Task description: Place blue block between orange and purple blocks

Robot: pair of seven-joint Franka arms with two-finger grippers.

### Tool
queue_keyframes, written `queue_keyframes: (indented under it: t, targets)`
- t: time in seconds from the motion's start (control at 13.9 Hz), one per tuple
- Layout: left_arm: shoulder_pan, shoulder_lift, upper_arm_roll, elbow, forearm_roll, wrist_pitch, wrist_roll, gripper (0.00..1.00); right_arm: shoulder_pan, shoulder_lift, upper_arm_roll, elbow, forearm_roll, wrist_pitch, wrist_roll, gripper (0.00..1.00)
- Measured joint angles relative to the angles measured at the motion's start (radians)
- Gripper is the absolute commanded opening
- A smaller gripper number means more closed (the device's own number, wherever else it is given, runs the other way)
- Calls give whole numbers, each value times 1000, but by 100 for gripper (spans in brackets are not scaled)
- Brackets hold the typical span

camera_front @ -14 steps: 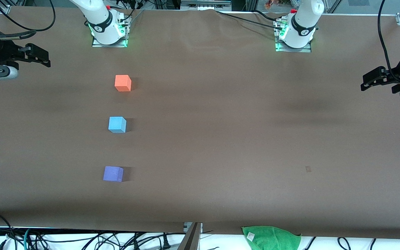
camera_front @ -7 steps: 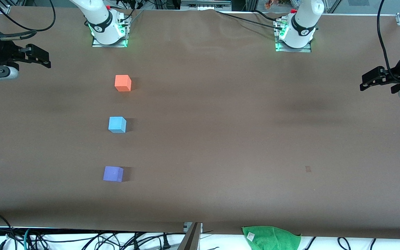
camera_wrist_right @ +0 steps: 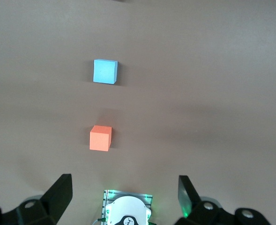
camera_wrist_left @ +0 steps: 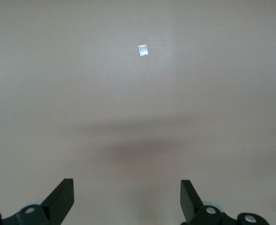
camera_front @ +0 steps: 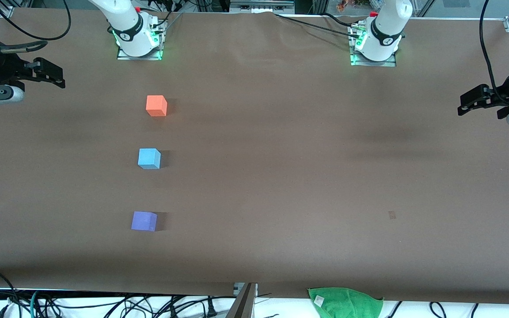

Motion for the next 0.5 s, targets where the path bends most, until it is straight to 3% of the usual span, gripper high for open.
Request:
queue_keyframes:
  t: [0.5]
  targets:
    - [0,0,0,0,1,0,0,100,0,0,0,0,13,7,0,100]
